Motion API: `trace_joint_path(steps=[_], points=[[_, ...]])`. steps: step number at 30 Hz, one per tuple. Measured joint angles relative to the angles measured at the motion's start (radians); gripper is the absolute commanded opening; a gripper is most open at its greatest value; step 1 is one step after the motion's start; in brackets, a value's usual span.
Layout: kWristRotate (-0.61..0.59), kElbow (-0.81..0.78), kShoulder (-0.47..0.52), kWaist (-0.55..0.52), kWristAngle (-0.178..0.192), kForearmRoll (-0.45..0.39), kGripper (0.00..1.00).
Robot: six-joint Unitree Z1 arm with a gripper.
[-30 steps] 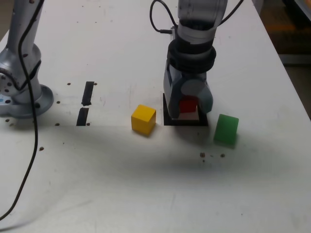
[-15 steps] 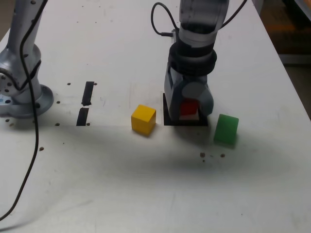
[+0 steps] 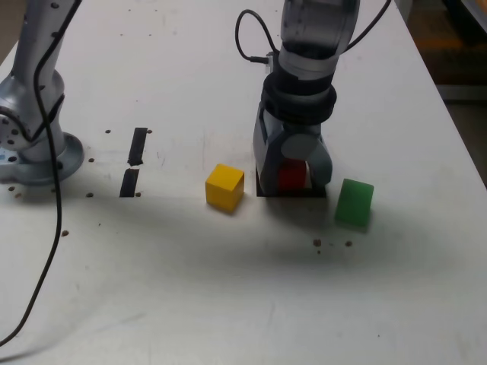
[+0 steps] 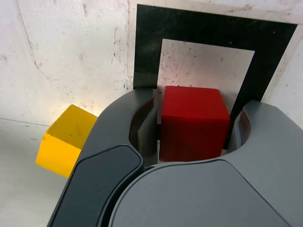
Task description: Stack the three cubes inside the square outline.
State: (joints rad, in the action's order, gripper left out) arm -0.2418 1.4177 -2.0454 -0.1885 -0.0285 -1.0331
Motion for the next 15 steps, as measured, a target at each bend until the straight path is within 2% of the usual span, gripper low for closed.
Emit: trace_joint_path(steps=[6,11,15], points=[[0.000,-0.006,0.000,0.003,0.016,-0.009,0.76],[-0.012,-0.008,0.040,0.004,0.045,-0.087,0.79],[-0.028,0.012,0.106,0.004,0.091,-0.165,0.81]])
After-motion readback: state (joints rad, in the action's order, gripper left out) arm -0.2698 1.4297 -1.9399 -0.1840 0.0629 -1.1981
